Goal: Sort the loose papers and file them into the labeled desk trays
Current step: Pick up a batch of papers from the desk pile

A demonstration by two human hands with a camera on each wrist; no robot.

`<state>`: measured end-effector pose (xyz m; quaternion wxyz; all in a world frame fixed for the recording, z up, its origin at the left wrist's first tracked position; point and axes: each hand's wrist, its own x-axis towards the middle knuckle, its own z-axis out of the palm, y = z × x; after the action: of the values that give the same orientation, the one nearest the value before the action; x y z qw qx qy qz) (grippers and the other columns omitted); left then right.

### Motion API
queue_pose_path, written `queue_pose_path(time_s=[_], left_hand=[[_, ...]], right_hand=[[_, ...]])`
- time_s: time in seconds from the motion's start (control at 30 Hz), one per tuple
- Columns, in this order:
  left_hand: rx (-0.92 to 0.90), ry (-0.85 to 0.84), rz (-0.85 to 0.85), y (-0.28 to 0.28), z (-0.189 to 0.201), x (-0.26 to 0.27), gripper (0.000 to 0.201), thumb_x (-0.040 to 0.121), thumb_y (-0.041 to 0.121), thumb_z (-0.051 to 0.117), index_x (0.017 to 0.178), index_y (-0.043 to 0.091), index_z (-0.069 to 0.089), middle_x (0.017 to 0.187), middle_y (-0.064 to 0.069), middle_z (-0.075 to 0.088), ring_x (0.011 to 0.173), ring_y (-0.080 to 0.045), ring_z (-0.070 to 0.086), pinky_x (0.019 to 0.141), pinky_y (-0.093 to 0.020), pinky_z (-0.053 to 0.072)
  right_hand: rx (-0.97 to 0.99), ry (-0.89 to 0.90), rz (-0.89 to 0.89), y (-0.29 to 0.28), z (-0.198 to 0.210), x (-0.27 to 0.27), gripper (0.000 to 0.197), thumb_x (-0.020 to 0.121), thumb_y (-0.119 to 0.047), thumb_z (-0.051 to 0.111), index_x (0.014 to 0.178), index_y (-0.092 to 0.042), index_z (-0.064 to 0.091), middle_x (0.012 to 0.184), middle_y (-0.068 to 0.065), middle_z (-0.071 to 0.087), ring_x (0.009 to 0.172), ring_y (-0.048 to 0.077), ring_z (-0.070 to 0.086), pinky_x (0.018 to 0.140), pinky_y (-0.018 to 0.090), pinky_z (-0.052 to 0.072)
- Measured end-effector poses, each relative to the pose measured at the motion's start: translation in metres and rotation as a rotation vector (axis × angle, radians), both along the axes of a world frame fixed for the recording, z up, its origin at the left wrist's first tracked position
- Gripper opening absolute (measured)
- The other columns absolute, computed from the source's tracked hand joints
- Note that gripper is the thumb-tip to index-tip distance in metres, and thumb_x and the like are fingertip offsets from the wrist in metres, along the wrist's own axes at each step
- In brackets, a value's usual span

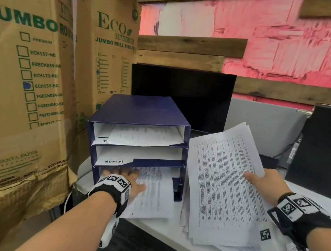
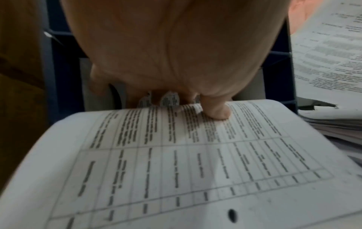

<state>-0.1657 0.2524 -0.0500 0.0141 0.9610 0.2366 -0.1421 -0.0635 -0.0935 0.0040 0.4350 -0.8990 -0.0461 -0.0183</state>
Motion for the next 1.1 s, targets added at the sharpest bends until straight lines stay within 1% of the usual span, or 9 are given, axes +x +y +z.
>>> queue_pose_path(time_s=[0.13, 0.2, 0.3, 0.43, 0.57, 0.7, 0.9, 1.03, 1.1], left_hand=[[0.131, -0.118, -0.079, -0.022, 0.007, -0.001, 0.063, 0.094, 0.054, 0.033, 0.149, 0.026, 0.02, 0.153, -0.008, 0.028, 0.137, -0.031, 0.03, 0.111, -0.054, 0.021], [0.033, -0.136, -0.104, -0.031, 0.007, 0.003, 0.075, 0.088, 0.067, 0.031, 0.15, 0.028, 0.016, 0.157, -0.008, 0.019, 0.142, -0.032, 0.022, 0.114, -0.054, 0.017], [-0.082, -0.002, -0.102, -0.036, 0.003, 0.009, 0.115, 0.061, 0.09, 0.043, 0.151, 0.032, 0.002, 0.16, -0.007, -0.001, 0.145, -0.037, 0.005, 0.114, -0.059, 0.011], [-0.003, 0.035, -0.176, -0.032, 0.001, 0.013, 0.131, 0.051, 0.08, 0.067, 0.15, 0.028, 0.0, 0.159, -0.009, 0.007, 0.144, -0.037, 0.01, 0.114, -0.059, 0.016], [0.003, -0.087, -0.211, -0.02, 0.009, 0.018, 0.1, 0.063, 0.081, 0.051, 0.145, 0.029, 0.025, 0.143, -0.002, 0.045, 0.127, -0.029, 0.046, 0.106, -0.052, 0.036], [-0.033, -0.123, -0.176, -0.019, 0.005, 0.02, 0.053, 0.095, 0.051, 0.034, 0.141, 0.024, 0.036, 0.144, -0.003, 0.045, 0.126, -0.027, 0.048, 0.106, -0.046, 0.038], [-0.047, -0.155, -0.219, -0.022, -0.004, 0.006, 0.076, 0.088, 0.051, 0.049, 0.15, 0.024, 0.016, 0.158, -0.005, 0.018, 0.143, -0.032, 0.021, 0.116, -0.054, 0.016], [-0.199, -0.33, -0.322, -0.021, 0.0, -0.005, 0.07, 0.08, 0.046, 0.063, 0.141, 0.023, 0.039, 0.144, 0.0, 0.045, 0.129, -0.021, 0.046, 0.108, -0.042, 0.038], [-0.254, -0.412, -0.351, -0.024, 0.003, -0.011, 0.058, 0.079, 0.039, 0.066, 0.132, 0.024, 0.049, 0.135, 0.005, 0.054, 0.121, -0.016, 0.052, 0.102, -0.036, 0.045]], right_hand=[[0.005, 0.023, -0.031, -0.009, -0.001, 0.002, 0.037, 0.093, -0.023, 0.058, 0.122, 0.0, 0.058, 0.074, -0.002, 0.06, 0.068, 0.014, 0.058, 0.055, 0.025, 0.042], [0.012, 0.027, -0.029, -0.012, -0.003, 0.003, 0.036, 0.092, -0.024, 0.059, 0.12, -0.001, 0.06, 0.076, 0.001, 0.062, 0.069, 0.015, 0.06, 0.054, 0.025, 0.043], [0.049, 0.025, -0.009, -0.017, -0.005, 0.003, 0.035, 0.092, -0.025, 0.06, 0.117, -0.001, 0.062, 0.078, 0.001, 0.064, 0.07, 0.015, 0.061, 0.055, 0.024, 0.043], [0.122, 0.037, 0.01, -0.025, -0.007, 0.002, 0.032, 0.091, -0.025, 0.061, 0.114, -0.003, 0.063, 0.08, 0.001, 0.066, 0.073, 0.017, 0.064, 0.067, 0.03, 0.047], [0.159, 0.033, 0.027, -0.032, -0.008, 0.002, 0.03, 0.091, -0.022, 0.06, 0.113, -0.001, 0.063, 0.079, 0.0, 0.066, 0.074, 0.017, 0.064, 0.069, 0.031, 0.048], [0.164, 0.042, 0.067, -0.035, -0.009, 0.001, 0.028, 0.091, -0.024, 0.06, 0.111, -0.004, 0.063, 0.082, 0.001, 0.068, 0.076, 0.018, 0.066, 0.068, 0.031, 0.049], [0.086, 0.179, 0.235, -0.036, -0.008, -0.002, 0.022, 0.084, -0.022, 0.068, 0.101, -0.007, 0.067, 0.082, 0.009, 0.075, 0.075, 0.027, 0.072, 0.076, 0.04, 0.057], [-0.067, 0.286, 0.383, -0.03, -0.005, -0.015, 0.021, 0.083, -0.021, 0.07, 0.1, -0.009, 0.068, 0.084, 0.004, 0.075, 0.075, 0.02, 0.073, 0.068, 0.027, 0.056], [-0.089, 0.322, 0.417, -0.025, -0.004, -0.019, 0.026, 0.082, -0.023, 0.071, 0.105, -0.01, 0.067, 0.09, 0.005, 0.075, 0.081, 0.021, 0.073, 0.077, 0.031, 0.056]])
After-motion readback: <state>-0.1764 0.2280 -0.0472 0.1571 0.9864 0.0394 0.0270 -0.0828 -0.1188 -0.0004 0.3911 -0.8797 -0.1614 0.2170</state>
